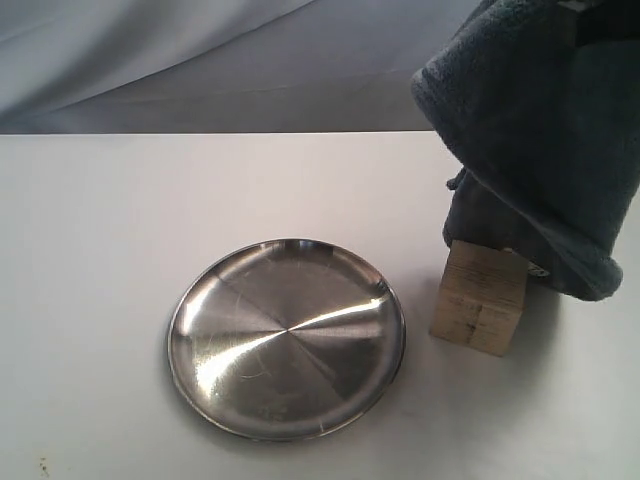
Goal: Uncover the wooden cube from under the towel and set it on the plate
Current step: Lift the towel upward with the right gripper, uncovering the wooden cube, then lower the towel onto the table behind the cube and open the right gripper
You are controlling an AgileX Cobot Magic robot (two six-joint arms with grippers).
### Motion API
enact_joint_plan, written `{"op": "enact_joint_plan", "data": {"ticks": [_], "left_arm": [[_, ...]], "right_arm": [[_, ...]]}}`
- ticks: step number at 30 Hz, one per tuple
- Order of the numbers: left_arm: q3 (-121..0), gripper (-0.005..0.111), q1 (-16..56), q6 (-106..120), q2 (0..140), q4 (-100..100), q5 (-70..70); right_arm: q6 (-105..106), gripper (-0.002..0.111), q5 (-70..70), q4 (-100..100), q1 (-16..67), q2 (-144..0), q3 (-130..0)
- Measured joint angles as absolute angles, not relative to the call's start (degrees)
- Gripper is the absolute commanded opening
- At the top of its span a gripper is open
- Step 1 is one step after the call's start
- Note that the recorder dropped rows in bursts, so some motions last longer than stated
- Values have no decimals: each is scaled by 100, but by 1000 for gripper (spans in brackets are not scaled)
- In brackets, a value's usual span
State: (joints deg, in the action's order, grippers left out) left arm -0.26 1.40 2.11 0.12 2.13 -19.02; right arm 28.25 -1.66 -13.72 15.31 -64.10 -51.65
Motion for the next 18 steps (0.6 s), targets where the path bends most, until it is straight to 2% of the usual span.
{"op": "enact_joint_plan", "data": {"ticks": [11, 18], "left_arm": [[-26, 1, 140, 211, 12, 213, -1902], [-26, 1, 140, 211, 12, 213, -1902]], "right_arm": [[3176, 0, -1710, -1383, 1531, -6497, -5165], [3220, 0, -2387, -1383, 1531, -7355, -5165]]}}
